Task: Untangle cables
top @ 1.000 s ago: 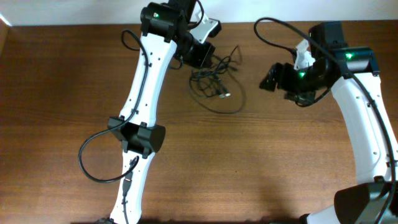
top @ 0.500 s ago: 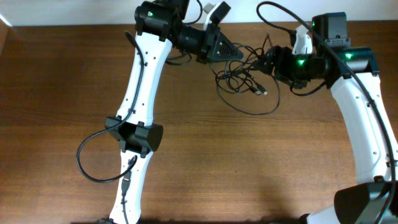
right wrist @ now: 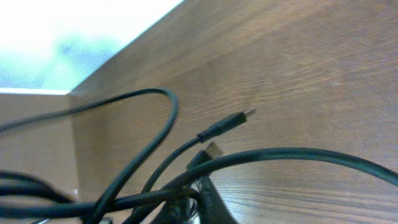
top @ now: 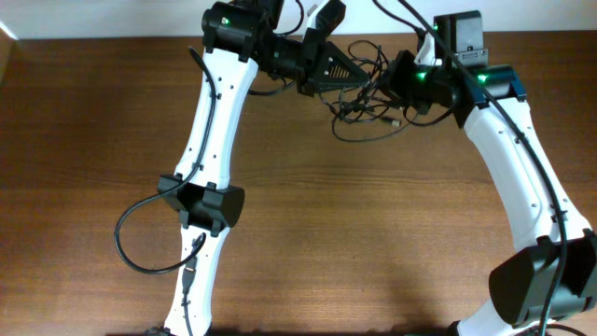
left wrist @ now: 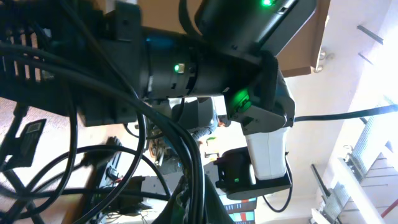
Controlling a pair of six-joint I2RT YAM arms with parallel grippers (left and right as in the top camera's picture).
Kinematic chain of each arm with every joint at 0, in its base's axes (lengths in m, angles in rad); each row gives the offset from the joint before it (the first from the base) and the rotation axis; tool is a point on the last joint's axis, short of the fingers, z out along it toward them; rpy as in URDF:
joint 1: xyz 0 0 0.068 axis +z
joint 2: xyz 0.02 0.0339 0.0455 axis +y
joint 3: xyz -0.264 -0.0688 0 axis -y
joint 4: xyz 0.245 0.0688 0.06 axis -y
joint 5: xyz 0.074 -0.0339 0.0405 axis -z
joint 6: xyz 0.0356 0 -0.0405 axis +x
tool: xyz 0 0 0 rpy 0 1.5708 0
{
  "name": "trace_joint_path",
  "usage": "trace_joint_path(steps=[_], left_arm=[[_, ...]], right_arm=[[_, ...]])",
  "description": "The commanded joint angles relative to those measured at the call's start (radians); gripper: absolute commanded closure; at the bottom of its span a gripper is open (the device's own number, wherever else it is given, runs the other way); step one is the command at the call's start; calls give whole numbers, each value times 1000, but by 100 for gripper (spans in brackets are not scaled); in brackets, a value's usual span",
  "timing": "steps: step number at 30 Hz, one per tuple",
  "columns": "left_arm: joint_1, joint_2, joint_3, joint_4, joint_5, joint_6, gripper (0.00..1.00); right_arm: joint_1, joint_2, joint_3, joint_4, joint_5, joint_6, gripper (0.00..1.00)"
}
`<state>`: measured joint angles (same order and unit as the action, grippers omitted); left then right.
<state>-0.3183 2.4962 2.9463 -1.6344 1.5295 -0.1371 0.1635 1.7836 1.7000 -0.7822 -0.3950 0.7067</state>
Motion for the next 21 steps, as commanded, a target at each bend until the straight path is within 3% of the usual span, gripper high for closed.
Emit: trace_joint_path(steps=[1, 3, 4, 5, 6, 8, 9, 12, 17, 19, 21], left_arm=[[22, -29, 13, 19, 34, -7, 100], [59, -29, 13, 73, -145, -8, 100], [78, -29, 13, 78, -310, -8, 100], [93, -29, 13, 67, -559, -8, 100], [99, -28, 13, 42, -903, -14, 100], [98, -24, 13, -5, -1321, -101, 100], [98, -21, 13, -29, -1430, -105, 100], [98, -16, 13, -54, -1637, -105, 100], [98, -4, -13, -54, -1687, -105, 100], [99, -4, -63, -54, -1734, -105, 100], [99, -4, -128, -53, -1736, -104, 100]], right_arm=[[-33, 5, 2, -78, 93, -50, 96], [-76, 5, 2, -192, 89, -145, 96], [-95, 3, 2, -256, 90, -196, 96], [-114, 1, 2, -316, 89, -242, 96], [-132, -10, 2, -398, 89, -308, 96], [-133, -31, 2, -464, 93, -370, 96], [-131, -54, 2, -503, 93, -390, 96], [-131, -150, 2, -550, 8, -472, 96], [-139, -369, 2, -599, -20, -493, 96], [-196, -464, 8, -607, -16, -491, 96], [-363, -568, 26, -637, -12, -490, 96]])
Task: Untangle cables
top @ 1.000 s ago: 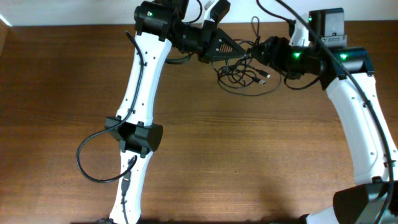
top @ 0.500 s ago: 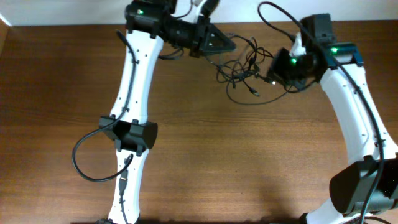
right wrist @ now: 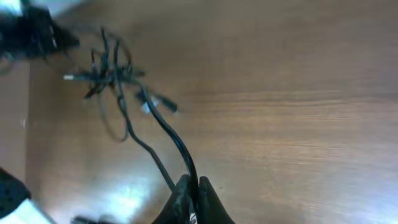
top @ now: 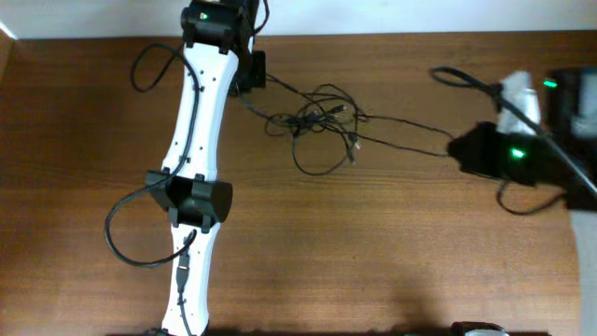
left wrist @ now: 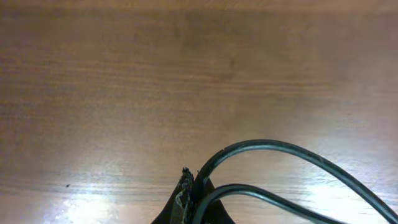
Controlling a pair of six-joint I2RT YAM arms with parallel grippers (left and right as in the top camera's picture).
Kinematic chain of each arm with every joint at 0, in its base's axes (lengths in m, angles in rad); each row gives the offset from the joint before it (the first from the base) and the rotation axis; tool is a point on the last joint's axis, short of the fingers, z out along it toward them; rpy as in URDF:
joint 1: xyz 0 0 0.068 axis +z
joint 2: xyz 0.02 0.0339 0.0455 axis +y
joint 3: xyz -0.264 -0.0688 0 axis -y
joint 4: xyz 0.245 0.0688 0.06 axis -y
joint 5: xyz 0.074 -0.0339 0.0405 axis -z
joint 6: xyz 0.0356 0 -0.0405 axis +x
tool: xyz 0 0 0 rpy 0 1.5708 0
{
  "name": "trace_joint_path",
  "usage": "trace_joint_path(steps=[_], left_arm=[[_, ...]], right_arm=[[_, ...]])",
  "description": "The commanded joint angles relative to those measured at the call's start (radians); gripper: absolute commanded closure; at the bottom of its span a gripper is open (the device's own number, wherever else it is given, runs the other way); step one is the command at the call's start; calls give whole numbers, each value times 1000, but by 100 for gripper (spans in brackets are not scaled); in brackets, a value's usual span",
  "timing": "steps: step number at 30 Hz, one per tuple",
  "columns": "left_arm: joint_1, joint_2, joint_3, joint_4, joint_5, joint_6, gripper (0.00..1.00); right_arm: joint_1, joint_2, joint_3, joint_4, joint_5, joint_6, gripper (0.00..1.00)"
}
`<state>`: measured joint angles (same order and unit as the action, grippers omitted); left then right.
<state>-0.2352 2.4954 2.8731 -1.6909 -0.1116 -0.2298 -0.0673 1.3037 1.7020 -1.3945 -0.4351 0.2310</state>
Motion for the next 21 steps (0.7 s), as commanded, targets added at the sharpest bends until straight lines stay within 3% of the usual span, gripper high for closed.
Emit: trace_joint_path(steps=[1, 5, 9, 13, 15, 16, 17, 18, 19, 20, 21], left_arm=[[16, -3, -81, 4, -95, -11, 100], [15, -3, -105, 5, -95, -12, 100], [9, -3, -105, 3, -13, 12, 100], [-44, -4, -105, 3, 210, 231, 100], [-66, -3, -105, 3, 258, 270, 99], [-78, -3, -105, 3, 257, 270, 91], [-90, -4, -105, 3, 257, 270, 74], [-97, -3, -105, 3, 254, 270, 54], [-103, -4, -105, 3, 254, 270, 22], [-103, -3, -105, 3, 254, 269, 4], [-103, -3, -105, 3, 254, 269, 0]], right_arm=[[-211, -120, 29, -40, 28, -14, 96], [-473, -179, 30, -128, 27, -53, 96], [-489, -158, 30, -172, -15, -109, 96], [-489, -154, 30, -205, -63, -174, 93], [-489, -154, 30, -222, -69, -196, 92], [-489, -154, 30, -235, -87, -224, 91], [-489, -154, 30, -242, -89, -229, 88], [-489, -154, 30, -250, -90, -243, 85], [-489, -154, 30, -256, -93, -254, 82], [-489, -155, 30, -257, -93, -254, 80], [-489, -154, 30, -259, -93, -254, 77]])
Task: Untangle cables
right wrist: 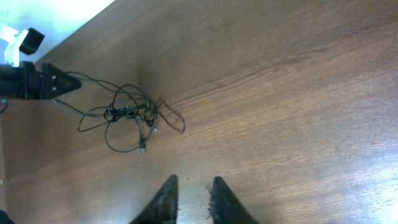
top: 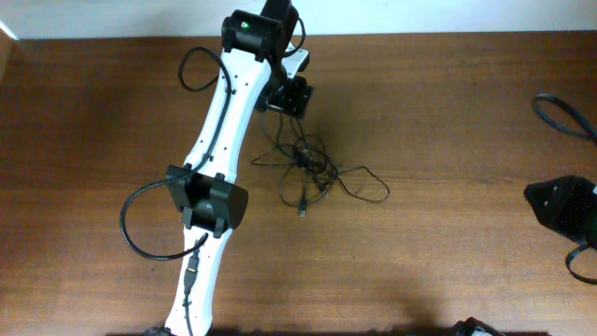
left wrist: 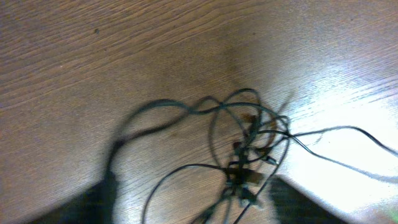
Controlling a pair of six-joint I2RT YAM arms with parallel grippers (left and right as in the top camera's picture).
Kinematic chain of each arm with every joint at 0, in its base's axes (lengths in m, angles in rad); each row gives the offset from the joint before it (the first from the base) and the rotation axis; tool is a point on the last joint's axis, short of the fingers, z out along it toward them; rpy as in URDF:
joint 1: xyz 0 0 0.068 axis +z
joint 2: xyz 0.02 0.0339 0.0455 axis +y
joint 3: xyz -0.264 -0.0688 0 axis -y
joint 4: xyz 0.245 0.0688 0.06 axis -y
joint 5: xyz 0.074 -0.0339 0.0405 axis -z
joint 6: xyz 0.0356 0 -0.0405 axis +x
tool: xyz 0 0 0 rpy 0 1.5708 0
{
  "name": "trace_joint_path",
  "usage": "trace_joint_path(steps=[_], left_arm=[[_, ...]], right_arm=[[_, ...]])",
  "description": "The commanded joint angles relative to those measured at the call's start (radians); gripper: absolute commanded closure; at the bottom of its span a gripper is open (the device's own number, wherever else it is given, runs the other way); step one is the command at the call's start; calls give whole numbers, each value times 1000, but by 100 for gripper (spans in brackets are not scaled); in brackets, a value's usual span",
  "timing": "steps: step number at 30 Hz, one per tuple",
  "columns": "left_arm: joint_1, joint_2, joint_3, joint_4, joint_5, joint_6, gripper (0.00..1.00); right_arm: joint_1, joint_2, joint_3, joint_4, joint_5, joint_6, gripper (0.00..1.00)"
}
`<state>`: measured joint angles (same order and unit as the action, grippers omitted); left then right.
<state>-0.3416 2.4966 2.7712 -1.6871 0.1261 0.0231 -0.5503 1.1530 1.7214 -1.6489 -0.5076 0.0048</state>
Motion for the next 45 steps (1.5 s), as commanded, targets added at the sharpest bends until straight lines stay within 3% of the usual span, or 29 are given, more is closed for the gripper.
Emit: trace_joint_path(steps=[1, 2, 4, 6, 8, 11, 14, 19, 21, 24, 26, 28, 29, 32, 34, 37, 45], left_arm=[[4, -5, -3, -1, 16, 16, 0], [4, -6, 0, 19, 16, 16, 1], [9, -21, 65, 18, 17, 15, 1], [11, -68, 156, 11, 17, 15, 1], [10, -145, 224, -1, 18, -37, 1], [20, -244, 224, -1, 146, -76, 1], [16, -259, 214, -1, 184, -76, 0], [19, -259, -35, -1, 8, -119, 11], [41, -259, -203, -1, -98, -181, 23], [79, -258, -317, 40, -129, -213, 34], [108, -258, -417, 130, -113, -135, 37], [122, -257, -566, 291, 79, 183, 39], [121, -256, -634, 366, 132, 266, 42], [113, -254, -795, 596, 148, 271, 47], [102, -254, -858, 659, 148, 339, 51], [82, -239, -888, 674, 143, 424, 55], [82, -140, -888, 745, 140, 420, 68]], right_arm=[[-6, -4, 11, -2, -24, -28, 73], [-6, -4, 11, 3, -43, -32, 69], [-6, -3, 11, 11, -68, -54, 38], [-6, -3, 11, 14, -69, -54, 26], [-6, -3, 11, 14, -69, -54, 23], [19, 0, 11, 19, -69, -54, 21], [114, 10, 11, 34, -65, -49, 21], [207, 89, 10, 48, -57, -23, 21], [225, 148, 10, 49, -57, -24, 21], [225, 203, 10, 50, -56, -24, 21], [225, 235, 10, 54, -55, -27, 21], [225, 253, 10, 56, -30, -27, 21], [225, 256, 10, 58, -30, -27, 22], [225, 256, 10, 66, -27, -27, 21], [225, 256, 10, 67, -15, -27, 21], [225, 256, 10, 67, -15, -27, 21], [225, 256, 10, 66, -11, -27, 21]])
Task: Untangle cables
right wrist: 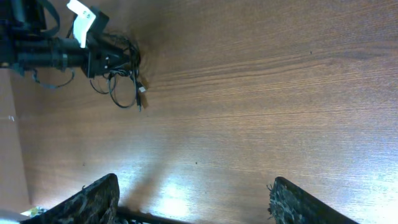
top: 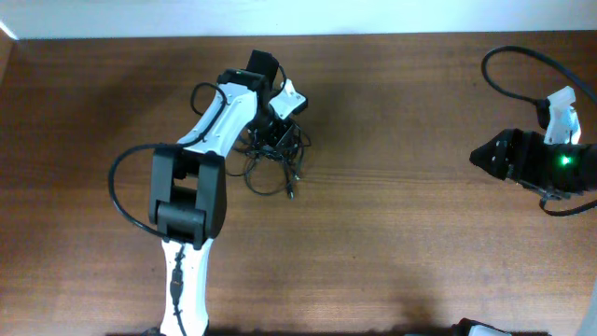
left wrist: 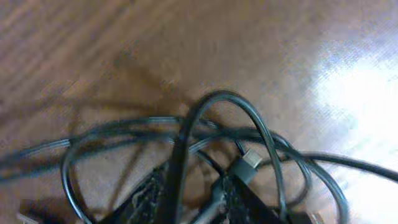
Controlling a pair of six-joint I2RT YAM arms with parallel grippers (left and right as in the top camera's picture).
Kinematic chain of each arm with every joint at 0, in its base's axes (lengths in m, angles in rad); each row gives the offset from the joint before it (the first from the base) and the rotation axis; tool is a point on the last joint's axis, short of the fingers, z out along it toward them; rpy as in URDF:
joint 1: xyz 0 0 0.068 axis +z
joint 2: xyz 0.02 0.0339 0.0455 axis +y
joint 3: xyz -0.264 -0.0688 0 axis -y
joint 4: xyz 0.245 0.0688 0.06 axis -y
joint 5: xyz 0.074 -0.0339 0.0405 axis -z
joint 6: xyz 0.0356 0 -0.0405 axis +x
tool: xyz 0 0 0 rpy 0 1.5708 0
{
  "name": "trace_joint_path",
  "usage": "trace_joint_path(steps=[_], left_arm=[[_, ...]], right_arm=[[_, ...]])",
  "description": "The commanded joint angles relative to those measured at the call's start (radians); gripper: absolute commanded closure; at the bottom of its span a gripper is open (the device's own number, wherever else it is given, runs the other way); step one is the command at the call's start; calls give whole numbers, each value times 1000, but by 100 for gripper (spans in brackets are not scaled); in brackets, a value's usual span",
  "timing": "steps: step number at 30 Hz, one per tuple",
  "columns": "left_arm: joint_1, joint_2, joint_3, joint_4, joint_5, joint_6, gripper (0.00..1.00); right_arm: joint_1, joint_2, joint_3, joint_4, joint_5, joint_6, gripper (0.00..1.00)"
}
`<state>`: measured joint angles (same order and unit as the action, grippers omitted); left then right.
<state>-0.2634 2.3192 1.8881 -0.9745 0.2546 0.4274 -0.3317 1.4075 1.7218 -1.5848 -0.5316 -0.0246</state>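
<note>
The black cable tangle (top: 270,154) lies bunched on the wooden table (top: 392,252), left of centre. My left gripper (top: 280,129) is down in it. In the left wrist view the left gripper (left wrist: 194,196) is open, its fingers (left wrist: 149,193) on either side of a thick cable loop (left wrist: 217,95), with a USB plug (left wrist: 250,162) close by. My right gripper (top: 478,157) hangs far to the right, well away from the cables. In its own view the right gripper (right wrist: 199,202) is wide open and empty, and the tangle (right wrist: 121,84) shows small at the upper left.
The white left arm (top: 201,168) stretches from the front edge up to the tangle. The right arm's own black lead (top: 508,70) loops at the back right corner. A pale wall runs along the table's far edge.
My left gripper has come down into the tangle, its fingers closer together. The cables are more bunched and lie further left. My right gripper has opened wide and moved inward from the right edge.
Both grippers were close together at the back with the tangle between them. Then they were far apart, each shut on a cable, with strands stretched across. Then the right had let go and the tangle lay loose. Now the left gripper is down in it.
</note>
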Motion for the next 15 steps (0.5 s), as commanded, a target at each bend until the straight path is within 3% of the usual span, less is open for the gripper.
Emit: trace_joint_path(steps=[1, 6, 12, 15], left_arm=[[4, 38, -5, 39, 11, 15, 69], [4, 39, -6, 63, -10, 14, 75], [4, 39, -8, 107, -42, 4, 67], [4, 39, -61, 116, -42, 4, 71]], right_arm=[[6, 2, 9, 2, 13, 2, 21], [6, 2, 9, 2, 13, 2, 22], [6, 2, 9, 3, 13, 2, 21], [6, 2, 9, 3, 13, 2, 21]])
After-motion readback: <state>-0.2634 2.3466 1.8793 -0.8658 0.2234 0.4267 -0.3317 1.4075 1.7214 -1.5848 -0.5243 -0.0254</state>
